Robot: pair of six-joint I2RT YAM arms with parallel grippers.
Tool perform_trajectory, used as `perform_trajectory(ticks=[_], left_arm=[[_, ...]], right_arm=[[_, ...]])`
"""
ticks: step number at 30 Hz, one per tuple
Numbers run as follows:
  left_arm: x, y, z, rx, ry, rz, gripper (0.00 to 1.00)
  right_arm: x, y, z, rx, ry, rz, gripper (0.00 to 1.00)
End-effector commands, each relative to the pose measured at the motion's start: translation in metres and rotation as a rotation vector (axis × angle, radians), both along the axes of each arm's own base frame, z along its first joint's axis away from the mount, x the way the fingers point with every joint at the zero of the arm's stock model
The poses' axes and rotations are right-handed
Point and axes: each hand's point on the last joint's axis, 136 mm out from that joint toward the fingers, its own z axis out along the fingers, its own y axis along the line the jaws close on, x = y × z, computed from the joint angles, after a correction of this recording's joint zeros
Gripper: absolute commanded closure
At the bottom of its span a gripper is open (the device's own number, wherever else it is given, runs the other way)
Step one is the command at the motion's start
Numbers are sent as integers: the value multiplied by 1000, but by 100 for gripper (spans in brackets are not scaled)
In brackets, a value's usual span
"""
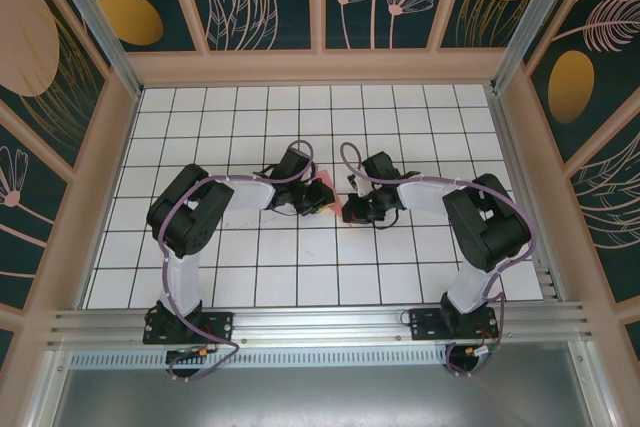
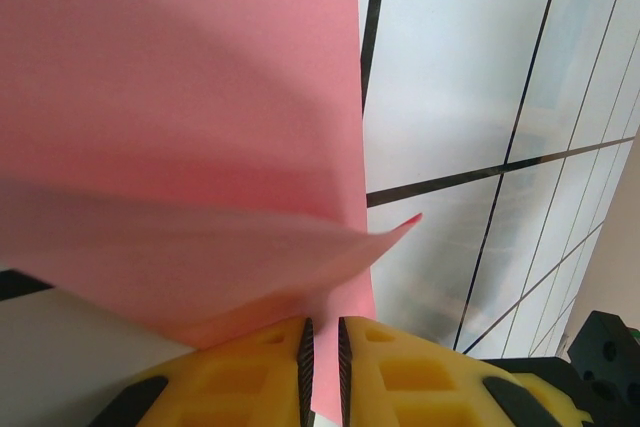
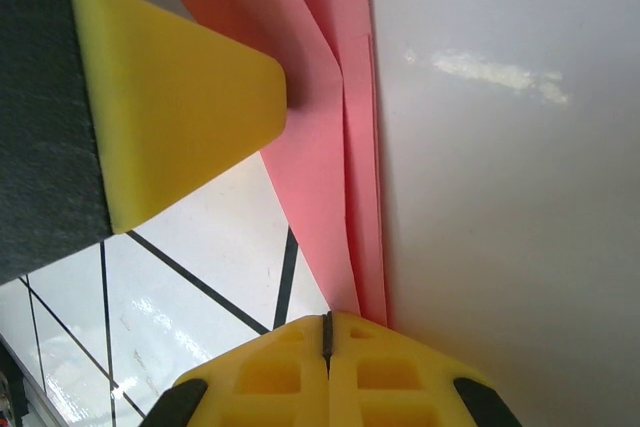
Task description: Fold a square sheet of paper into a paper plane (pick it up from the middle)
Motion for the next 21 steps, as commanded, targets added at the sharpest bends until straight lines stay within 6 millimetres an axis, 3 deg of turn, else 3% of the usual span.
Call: perform_trajectory(ticks=[1, 5, 13, 21], left_arm=[[-8, 46, -65, 250, 63, 78, 80], [-7, 47, -65, 255, 63, 81, 80], [-8, 49, -68, 265, 68, 81, 80], [-9, 48, -68, 269, 68, 78, 80]], right_arm=[[-14, -19, -15, -90, 47, -13, 94], [-16, -25, -20, -116, 55, -26, 94], [-13, -28, -12, -106, 42, -42, 94], [-39, -42, -27, -130, 130, -50, 97]])
